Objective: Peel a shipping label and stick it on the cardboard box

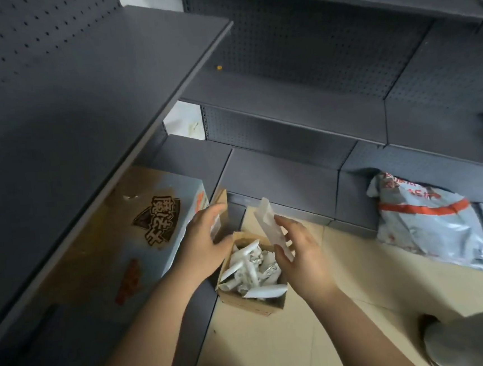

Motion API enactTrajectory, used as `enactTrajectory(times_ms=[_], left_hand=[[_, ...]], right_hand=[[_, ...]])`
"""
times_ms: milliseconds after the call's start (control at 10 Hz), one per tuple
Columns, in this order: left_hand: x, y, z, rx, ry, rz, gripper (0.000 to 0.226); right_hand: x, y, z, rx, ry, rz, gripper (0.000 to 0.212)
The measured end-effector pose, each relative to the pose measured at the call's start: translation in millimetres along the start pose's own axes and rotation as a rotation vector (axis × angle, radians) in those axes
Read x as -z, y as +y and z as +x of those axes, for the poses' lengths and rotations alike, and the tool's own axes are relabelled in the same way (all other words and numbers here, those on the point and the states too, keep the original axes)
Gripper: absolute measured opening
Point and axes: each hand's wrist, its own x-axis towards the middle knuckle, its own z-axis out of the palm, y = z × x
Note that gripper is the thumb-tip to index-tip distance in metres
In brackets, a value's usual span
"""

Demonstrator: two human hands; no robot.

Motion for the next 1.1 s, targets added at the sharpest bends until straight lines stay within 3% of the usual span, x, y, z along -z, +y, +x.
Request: enactTrajectory(times_ms=[300, 600, 900, 1100], left_hand=[[-60.1, -75.9, 70.6, -0.009, -0.042, 0.002, 0.058], [-100.6, -129.4, 77.4, 0.015, -0.079, -0.002, 0.061], [-95.0, -126.4, 95.1, 0.014, -0.061, 0.017, 0.061], [-71.4, -65.9, 90.3, -0.03, -0.022, -0.016, 0.063]], right_hand=[[-82.9, 109.2, 21.9, -0.204, -0.014, 0.071, 0.055], [-152.1, 180.4, 33.3, -0.36, -0.075, 0.05, 0.05], [-156.8, 186.7, 57.4, -0.321, -0.104, 0.069, 0.057], [-88.7, 129.3, 73.0, -0.175, -0.006, 0.044, 0.063]])
